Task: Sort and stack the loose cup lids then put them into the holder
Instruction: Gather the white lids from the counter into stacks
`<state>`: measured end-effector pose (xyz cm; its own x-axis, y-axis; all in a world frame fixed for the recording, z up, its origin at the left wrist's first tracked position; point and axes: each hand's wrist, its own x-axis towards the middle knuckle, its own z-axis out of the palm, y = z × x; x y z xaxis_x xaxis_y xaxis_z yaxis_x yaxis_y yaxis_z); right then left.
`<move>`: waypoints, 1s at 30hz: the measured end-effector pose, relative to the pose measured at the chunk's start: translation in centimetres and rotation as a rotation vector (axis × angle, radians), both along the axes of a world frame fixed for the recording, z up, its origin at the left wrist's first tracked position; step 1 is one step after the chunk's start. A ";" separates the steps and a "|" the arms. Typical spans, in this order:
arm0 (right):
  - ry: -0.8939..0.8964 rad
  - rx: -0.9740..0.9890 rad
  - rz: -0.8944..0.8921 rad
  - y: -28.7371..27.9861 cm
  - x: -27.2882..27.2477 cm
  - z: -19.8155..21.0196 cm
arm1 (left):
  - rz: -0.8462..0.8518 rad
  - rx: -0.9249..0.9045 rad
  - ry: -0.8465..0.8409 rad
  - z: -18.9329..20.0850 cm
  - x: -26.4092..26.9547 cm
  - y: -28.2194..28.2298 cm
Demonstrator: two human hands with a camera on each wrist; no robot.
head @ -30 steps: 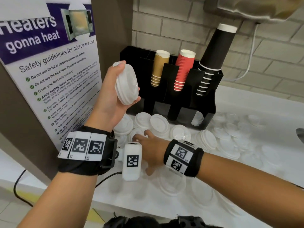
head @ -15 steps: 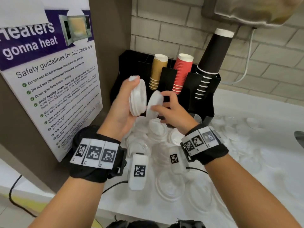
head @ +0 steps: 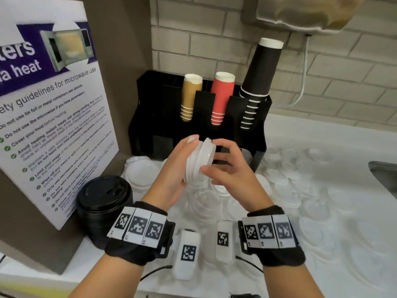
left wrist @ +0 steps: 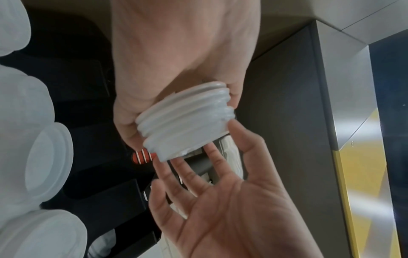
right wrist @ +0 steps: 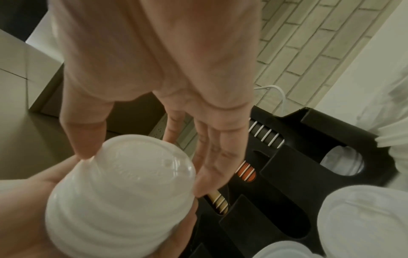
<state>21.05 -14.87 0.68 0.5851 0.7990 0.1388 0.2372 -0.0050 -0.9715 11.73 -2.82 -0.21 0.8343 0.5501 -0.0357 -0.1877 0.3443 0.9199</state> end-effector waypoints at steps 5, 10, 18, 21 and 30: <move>-0.096 -0.023 0.012 -0.6 0.1 0.3 | -0.077 0.050 0.010 -0.2 0.0 -0.3; -0.117 -0.008 0.014 -0.5 -0.3 0.3 | -0.049 0.039 0.000 -0.3 0.2 -0.7; -0.113 -0.035 0.055 -0.3 -0.1 0.3 | -0.056 0.017 -0.003 -0.6 0.0 -0.6; -0.171 -0.199 0.104 -0.3 0.5 0.6 | 0.017 -0.011 -0.018 0.0 -0.3 0.4; -1.040 -1.046 0.852 -0.8 -1.8 -1.8 | 0.180 -0.085 -0.145 1.8 -0.5 2.4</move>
<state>19.21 -15.64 -1.08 -0.0172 0.8065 -0.5910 0.9960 -0.0381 -0.0810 11.22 -0.39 1.61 0.7227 0.6907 0.0245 -0.3809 0.3684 0.8480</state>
